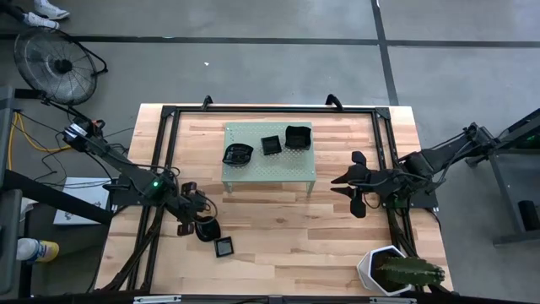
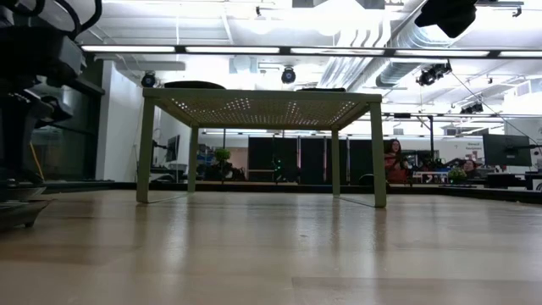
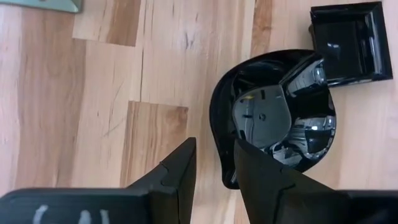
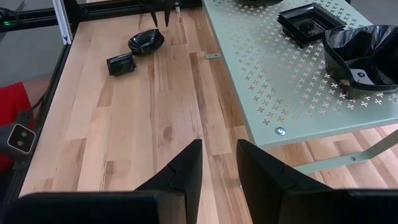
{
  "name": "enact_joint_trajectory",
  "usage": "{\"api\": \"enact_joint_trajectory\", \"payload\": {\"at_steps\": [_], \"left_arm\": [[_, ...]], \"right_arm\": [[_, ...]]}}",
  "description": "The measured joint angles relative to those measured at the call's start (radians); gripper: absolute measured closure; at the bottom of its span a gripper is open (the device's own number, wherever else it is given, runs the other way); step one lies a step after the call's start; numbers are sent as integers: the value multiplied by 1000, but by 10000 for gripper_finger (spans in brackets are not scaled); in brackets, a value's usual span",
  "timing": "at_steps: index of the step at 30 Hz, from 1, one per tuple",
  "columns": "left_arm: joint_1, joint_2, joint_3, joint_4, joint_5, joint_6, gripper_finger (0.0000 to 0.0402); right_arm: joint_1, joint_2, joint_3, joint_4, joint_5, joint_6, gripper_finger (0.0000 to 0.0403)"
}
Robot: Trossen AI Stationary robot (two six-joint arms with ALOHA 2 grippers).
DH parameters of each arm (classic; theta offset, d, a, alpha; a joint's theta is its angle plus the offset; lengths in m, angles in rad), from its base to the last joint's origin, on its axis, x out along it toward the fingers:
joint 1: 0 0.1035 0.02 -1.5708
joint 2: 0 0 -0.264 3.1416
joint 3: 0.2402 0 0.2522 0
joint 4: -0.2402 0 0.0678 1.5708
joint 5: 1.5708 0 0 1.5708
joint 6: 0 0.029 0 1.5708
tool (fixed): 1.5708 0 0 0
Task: Pick & Place Mini shaped plates
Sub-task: Stack the leaf-shaped plate on top of the other leaf-shaped plates on the shelf
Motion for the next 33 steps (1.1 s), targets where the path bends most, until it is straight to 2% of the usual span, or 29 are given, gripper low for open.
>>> {"api": "enact_joint_trajectory", "payload": {"at_steps": [19, 33], "left_arm": [[0, 138, -1, 65, 16, -24, 296], [0, 164, 0, 104, 34, -32, 296]], "right_arm": [[0, 2, 0, 0, 0, 8, 308], [0, 3, 0, 0, 0, 8, 308]]}}
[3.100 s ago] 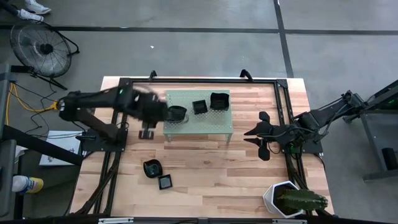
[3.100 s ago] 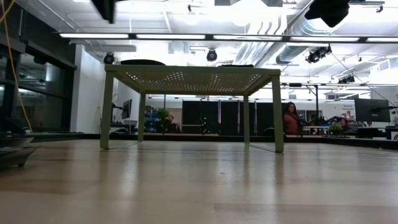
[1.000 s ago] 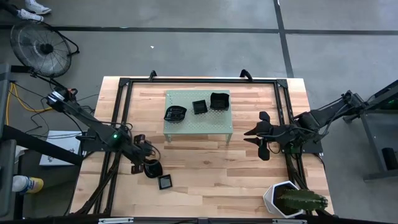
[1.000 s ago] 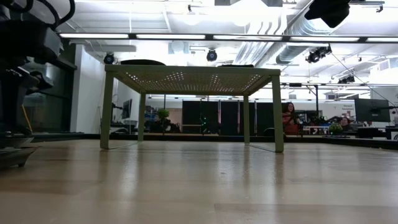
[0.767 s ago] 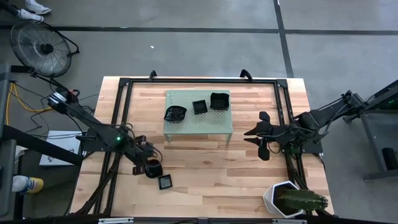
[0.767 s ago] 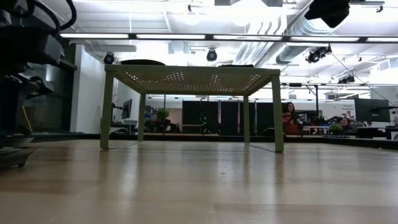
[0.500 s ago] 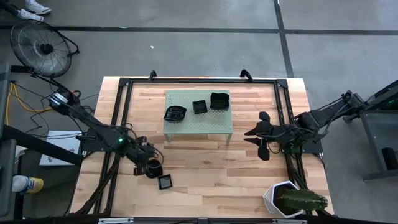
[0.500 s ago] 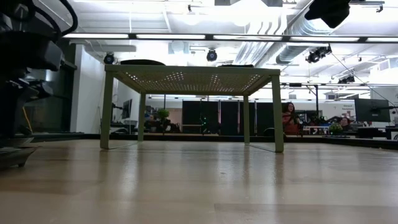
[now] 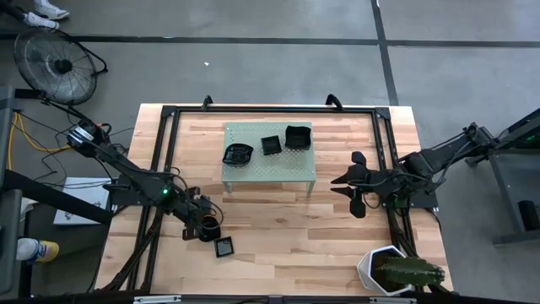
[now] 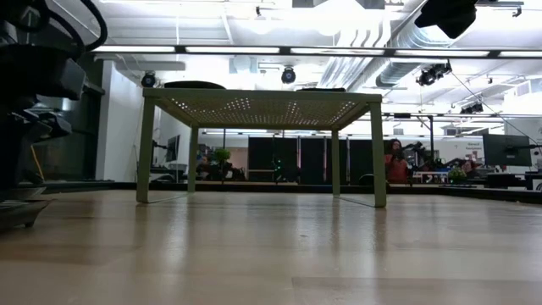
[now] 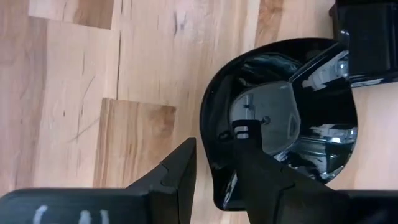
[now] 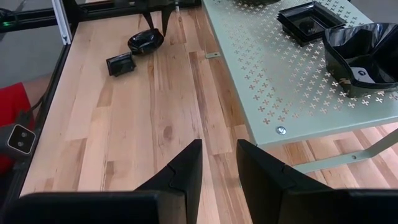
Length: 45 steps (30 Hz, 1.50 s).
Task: Pick & Place Mini shaped plates
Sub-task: Stack the leaf-shaped plate on top of the other leaf-shaped plates on the shelf
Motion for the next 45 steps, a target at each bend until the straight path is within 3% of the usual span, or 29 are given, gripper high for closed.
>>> {"api": "enact_joint_trajectory", "payload": {"at_steps": [7, 18, 41, 45], "left_arm": [[0, 0, 0, -1, -1, 0, 299], [0, 0, 0, -1, 0, 0, 350], [0, 0, 0, -6, -2, 0, 354], [0, 0, 0, -8, -2, 0, 375]], "right_arm": [[0, 0, 0, 0, 0, 0, 308], [0, 0, 0, 0, 0, 0, 308], [4, 1, 0, 0, 0, 1, 308], [33, 1, 0, 0, 22, 4, 308]]}}
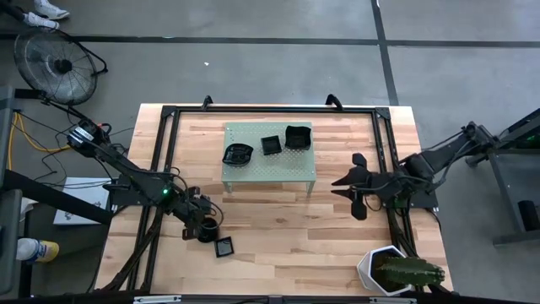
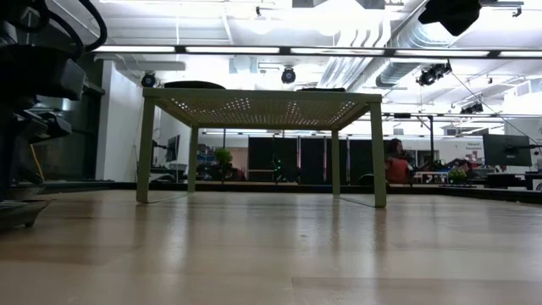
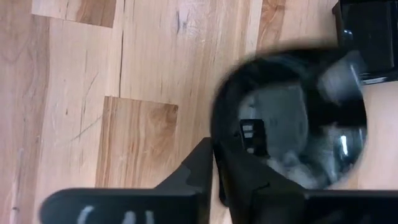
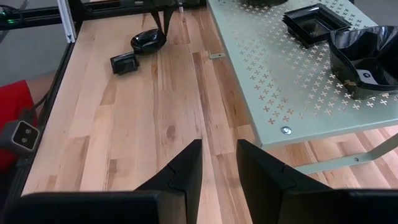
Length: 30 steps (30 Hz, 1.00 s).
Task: Pick & Place Mini shaped plates
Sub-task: Stack the leaf-shaped plate on top of the other leaf-shaped plates on the shelf
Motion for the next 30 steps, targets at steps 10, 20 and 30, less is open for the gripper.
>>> {"api": "enact_joint_trajectory", "payload": {"at_steps": [10, 20, 30], "left_arm": [[0, 0, 1, -12, -9, 0, 400], [0, -1, 2, -20, -11, 6, 401], [0, -79, 8, -41, -53, 0, 402]], "right_arm": [[96, 0, 0, 0, 80, 24, 308], [117, 0, 0, 0, 112, 25, 309], [117, 0, 0, 0, 113, 25, 308]]}}
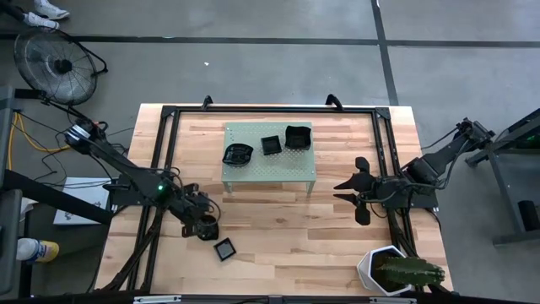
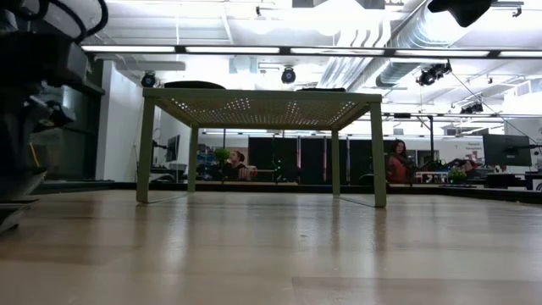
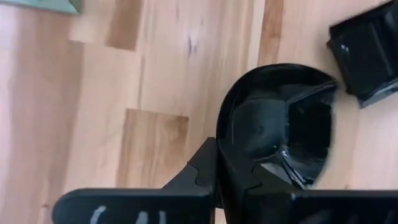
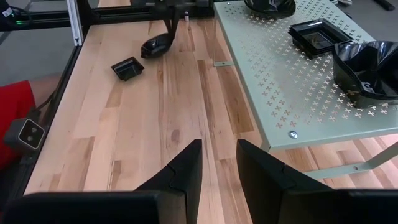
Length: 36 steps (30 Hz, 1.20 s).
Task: Pick & Place Mini shaped plates
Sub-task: Stack the leaf-shaped plate on top of the other leaf-shaped plates on the shelf
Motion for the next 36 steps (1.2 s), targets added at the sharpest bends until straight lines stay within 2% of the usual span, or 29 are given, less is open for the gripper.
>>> {"api": "enact_joint_trajectory", "payload": {"at_steps": [6, 15, 19, 23, 29, 36], "left_arm": [[0, -45, 72, -78, -77, 1, 401], [0, -55, 209, -231, -118, 53, 401], [0, -55, 290, -292, -190, 72, 401], [0, -55, 353, -303, -301, 98, 401], [0, -55, 419, -275, -547, 74, 401], [0, -55, 466, -236, -748, 79, 401]], "right_arm": [[0, 0, 0, 0, 0, 0, 308], [0, 0, 0, 0, 0, 0, 308], [0, 0, 0, 0, 0, 5, 308], [0, 0, 0, 0, 5, 11, 308], [0, 0, 0, 0, 7, 11, 308], [0, 0, 0, 0, 16, 11, 308]]}}
